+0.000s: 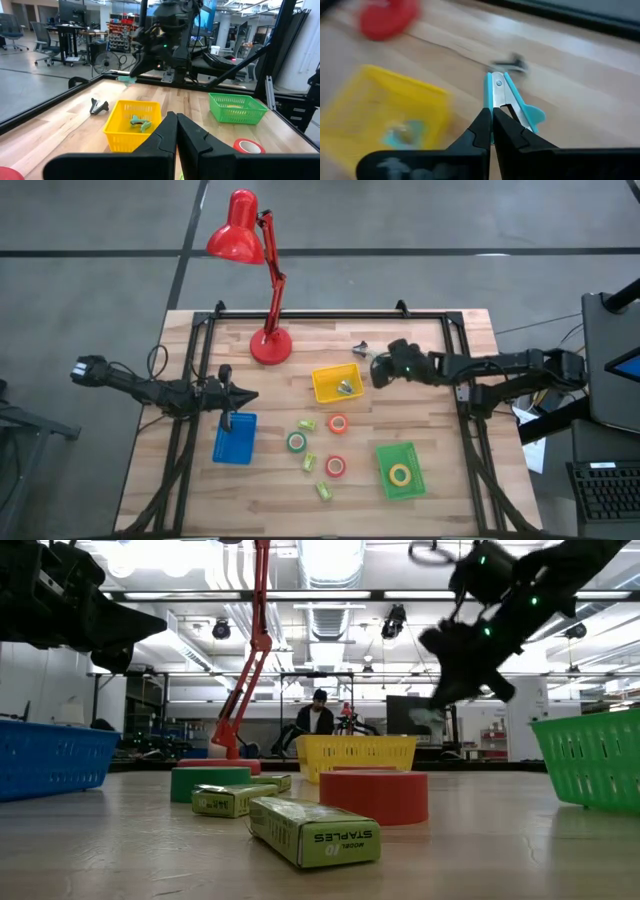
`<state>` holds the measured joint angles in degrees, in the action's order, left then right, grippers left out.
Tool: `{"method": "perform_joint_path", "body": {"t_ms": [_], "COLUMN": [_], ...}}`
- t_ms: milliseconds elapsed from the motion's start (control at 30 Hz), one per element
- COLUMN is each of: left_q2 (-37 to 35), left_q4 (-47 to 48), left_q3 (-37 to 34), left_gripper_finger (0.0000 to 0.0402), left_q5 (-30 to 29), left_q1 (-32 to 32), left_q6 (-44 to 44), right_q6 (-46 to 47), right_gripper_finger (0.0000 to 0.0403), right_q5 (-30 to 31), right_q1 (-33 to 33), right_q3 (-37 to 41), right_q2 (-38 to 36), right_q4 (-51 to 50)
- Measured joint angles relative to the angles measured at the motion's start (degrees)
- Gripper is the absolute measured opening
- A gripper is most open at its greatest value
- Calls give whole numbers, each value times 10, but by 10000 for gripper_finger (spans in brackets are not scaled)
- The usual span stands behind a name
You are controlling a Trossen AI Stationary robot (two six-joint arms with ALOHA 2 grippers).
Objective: Pick and place Stapler, Stapler remover, tape
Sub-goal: Put the light blue staple remover into the yellow bin
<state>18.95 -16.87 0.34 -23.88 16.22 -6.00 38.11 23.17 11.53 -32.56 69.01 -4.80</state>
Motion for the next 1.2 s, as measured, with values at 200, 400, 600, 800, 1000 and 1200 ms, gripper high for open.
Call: {"method": "perform_joint_path", "body": {"t_ms": [200,400,600,800,1000,1200], "left_q2": [0,0,0,0,0,0], "left_q4": [0,0,0,0,0,0], "left_q3": [0,0,0,0,0,0], "left_gripper_finger": [10,10,10,10,10,10], "left_q5": [0,0,0,0,0,0], "left_q1": [0,0,0,0,0,0], "left_q6": [0,0,0,0,0,0], "right_q6": [-64,-122,-124,-151,-156,-156], "right_gripper_finger": [8,8,8,8,8,8], "right_q5": [25,24,9,1,2,4], "right_q1": [-69,-107,-109,-110,-111,-110], "right_q3": [0,0,-32,-94,-157,-208], "right_q2": [30,76,123,182,233,272], "right_q4": [101,199,221,172,99,19]}}
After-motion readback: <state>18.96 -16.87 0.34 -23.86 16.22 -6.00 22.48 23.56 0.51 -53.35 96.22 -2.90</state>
